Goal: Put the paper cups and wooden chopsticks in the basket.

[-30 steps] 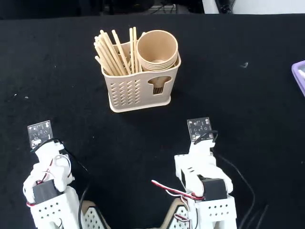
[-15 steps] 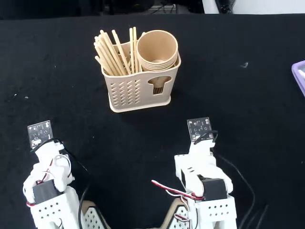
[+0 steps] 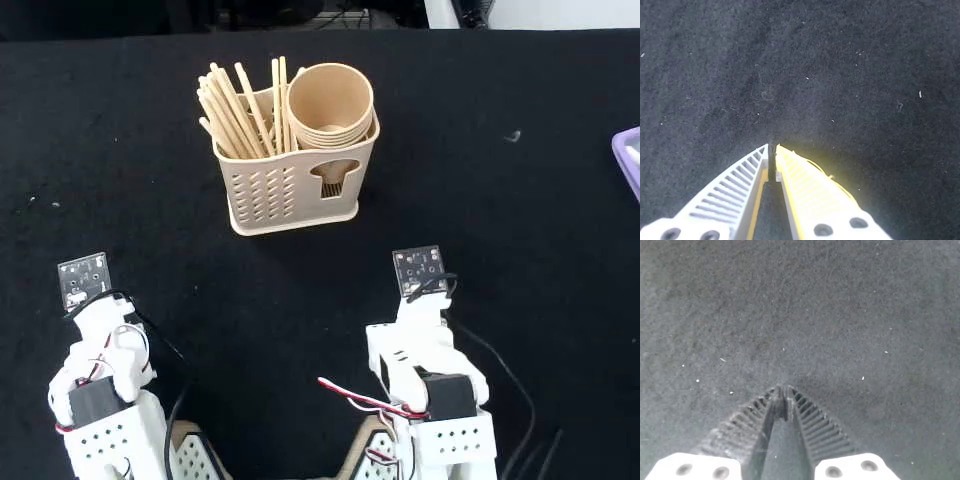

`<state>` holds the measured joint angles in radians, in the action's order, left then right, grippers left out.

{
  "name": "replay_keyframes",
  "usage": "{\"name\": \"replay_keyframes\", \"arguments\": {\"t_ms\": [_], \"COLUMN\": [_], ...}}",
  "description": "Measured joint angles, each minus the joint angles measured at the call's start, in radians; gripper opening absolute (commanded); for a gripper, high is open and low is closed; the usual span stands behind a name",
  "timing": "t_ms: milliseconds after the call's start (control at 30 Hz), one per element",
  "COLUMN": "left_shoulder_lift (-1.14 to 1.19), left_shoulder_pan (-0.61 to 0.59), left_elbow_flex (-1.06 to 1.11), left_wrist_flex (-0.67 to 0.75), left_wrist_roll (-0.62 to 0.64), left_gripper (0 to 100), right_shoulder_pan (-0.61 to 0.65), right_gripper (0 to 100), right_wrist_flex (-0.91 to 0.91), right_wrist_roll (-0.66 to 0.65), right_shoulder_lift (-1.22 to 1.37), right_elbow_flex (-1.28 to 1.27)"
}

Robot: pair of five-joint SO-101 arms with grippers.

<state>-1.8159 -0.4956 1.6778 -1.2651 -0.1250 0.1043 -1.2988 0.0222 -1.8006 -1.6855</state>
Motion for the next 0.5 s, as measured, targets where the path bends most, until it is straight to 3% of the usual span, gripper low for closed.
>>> {"name": "replay_keyframes", "arguments": {"t_ms": [500], "left_shoulder_lift": [0.0], "left_shoulder_pan": [0.0], "left_elbow_flex": [0.0], "left_wrist_flex": [0.0], "left_wrist_roll": [0.0], "left_gripper": [3], "right_shoulder_pan": [0.0], "right_gripper": [1.2], "right_wrist_flex": [0.0], "right_wrist_roll": [0.0], "right_shoulder_lift": [0.0], "right_elbow_flex": [0.0]}}
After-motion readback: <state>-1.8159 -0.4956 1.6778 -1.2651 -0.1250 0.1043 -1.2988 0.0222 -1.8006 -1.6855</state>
